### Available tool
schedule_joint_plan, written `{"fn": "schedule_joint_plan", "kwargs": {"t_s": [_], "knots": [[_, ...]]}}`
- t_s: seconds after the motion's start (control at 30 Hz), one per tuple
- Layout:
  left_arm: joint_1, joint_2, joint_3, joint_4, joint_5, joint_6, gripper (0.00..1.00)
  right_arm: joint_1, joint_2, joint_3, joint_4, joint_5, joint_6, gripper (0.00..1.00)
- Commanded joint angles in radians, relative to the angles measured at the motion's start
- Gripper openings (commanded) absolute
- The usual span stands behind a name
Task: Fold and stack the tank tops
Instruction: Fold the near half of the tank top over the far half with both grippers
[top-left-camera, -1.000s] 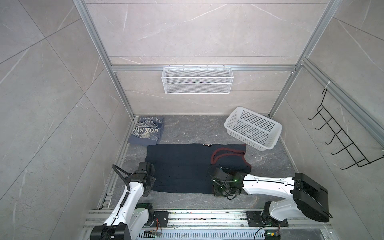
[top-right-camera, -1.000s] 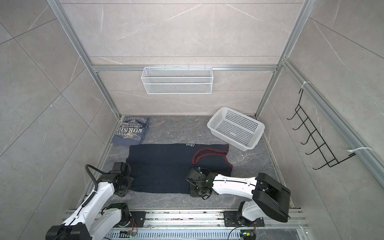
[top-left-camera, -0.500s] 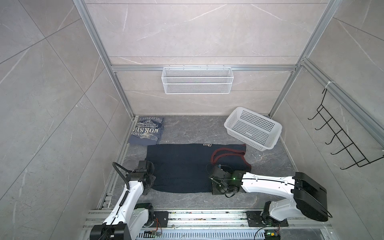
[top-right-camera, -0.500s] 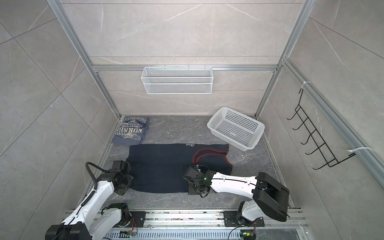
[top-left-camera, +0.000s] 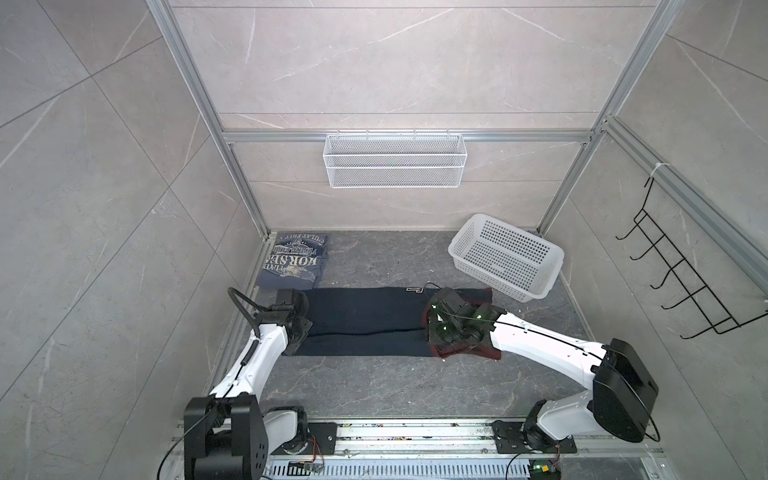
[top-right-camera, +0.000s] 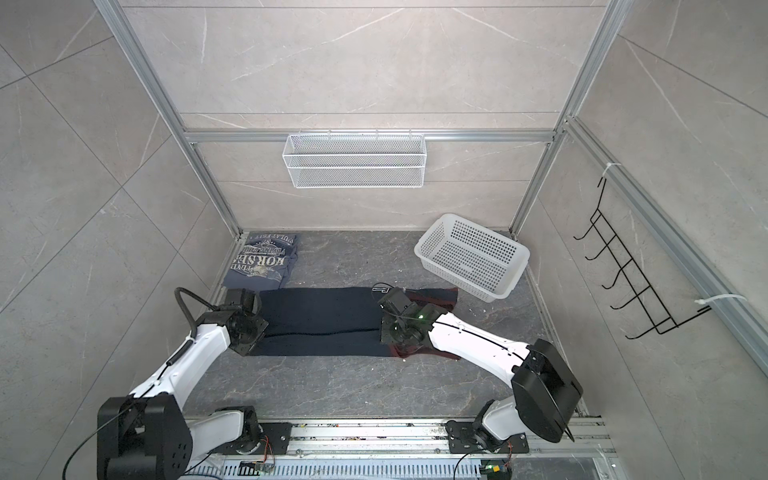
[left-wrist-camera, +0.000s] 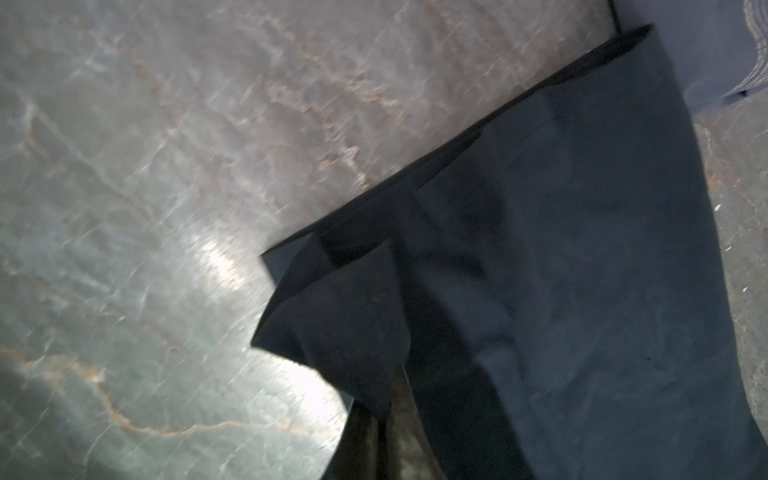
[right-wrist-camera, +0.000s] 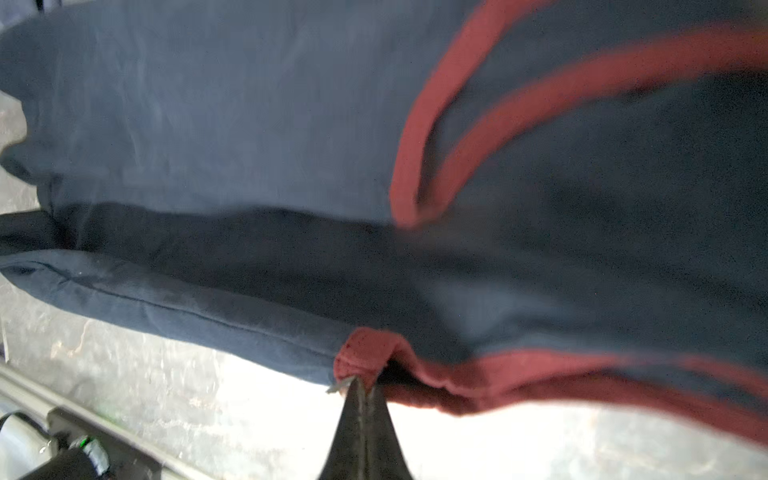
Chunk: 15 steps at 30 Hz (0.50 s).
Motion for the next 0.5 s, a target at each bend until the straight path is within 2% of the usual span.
{"fn": "schedule_joint_plan", "kwargs": {"t_s": [0.0, 0.47], "knots": [[0.006, 0.074, 0.084, 0.039, -0.011, 0.047, 0.0, -0.037, 0.069, 0.076, -0.012, -0.006, -0.09, 0.0], [0.006, 0.38, 0.355, 0.007, 0.004, 0.136, 0.0, -0.132, 0.276, 0.249, 0.017, 0.009, -0.168, 0.0]]}}
